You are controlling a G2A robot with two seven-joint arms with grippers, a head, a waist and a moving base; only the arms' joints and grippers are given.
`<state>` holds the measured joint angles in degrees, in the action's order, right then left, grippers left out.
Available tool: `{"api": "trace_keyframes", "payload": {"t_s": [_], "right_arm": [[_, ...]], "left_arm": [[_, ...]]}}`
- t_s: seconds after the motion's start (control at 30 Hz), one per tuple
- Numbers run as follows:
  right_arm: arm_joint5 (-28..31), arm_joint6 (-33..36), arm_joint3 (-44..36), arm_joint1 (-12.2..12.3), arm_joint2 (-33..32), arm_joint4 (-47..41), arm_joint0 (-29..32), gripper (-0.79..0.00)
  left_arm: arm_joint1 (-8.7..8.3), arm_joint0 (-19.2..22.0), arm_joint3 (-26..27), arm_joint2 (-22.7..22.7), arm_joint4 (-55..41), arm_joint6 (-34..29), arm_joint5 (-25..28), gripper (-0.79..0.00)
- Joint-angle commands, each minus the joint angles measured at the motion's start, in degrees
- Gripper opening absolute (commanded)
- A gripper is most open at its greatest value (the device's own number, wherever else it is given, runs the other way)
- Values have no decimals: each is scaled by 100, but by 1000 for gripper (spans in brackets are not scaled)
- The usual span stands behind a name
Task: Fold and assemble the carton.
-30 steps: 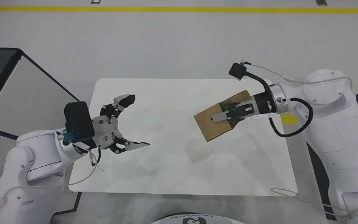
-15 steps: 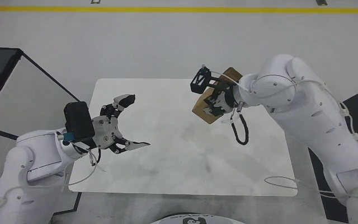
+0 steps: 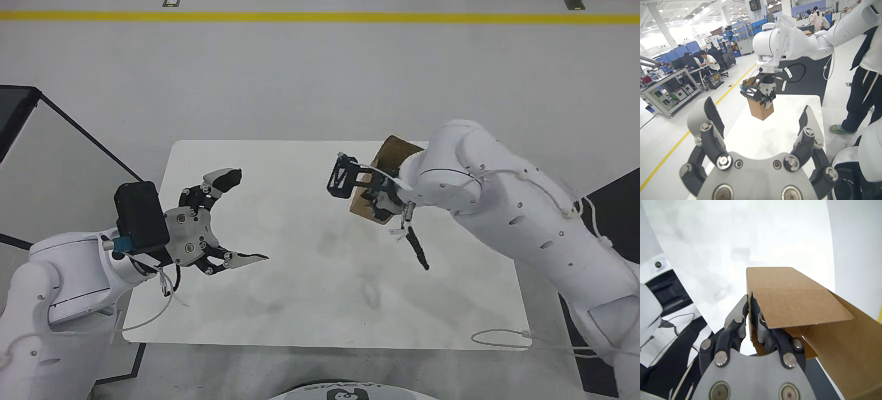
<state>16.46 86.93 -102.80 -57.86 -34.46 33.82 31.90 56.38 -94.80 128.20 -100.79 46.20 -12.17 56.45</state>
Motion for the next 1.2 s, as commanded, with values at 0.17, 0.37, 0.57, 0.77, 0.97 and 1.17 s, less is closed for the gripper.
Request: {"api": "trace_keyframes", "payload": {"t_s": [0.17, 0.37, 0.57, 0.77, 0.97, 1.17], "right_arm": [[485, -525, 714, -415, 857, 188, -269, -785], [546, -667, 1217, -674, 1094, -257, -459, -785], [546, -667, 1217, -674, 1094, -257, -459, -785], [492, -732, 1218, -676, 1151, -37, -392, -785], [367, -884, 1192, -799, 1557, 979, -209, -785], [384, -1282, 1441, -970, 1807, 1414, -70, -785]], "left_arm": [[0, 0, 0, 0, 0, 0, 0, 0], [0, 0, 0, 0, 0, 0, 0, 0], [0, 0, 0, 0, 0, 0, 0, 0], [0, 0, 0, 0, 0, 0, 0, 0], [0, 0, 0, 0, 0, 0, 0, 0], [0, 0, 0, 0, 0, 0, 0, 0]]}}
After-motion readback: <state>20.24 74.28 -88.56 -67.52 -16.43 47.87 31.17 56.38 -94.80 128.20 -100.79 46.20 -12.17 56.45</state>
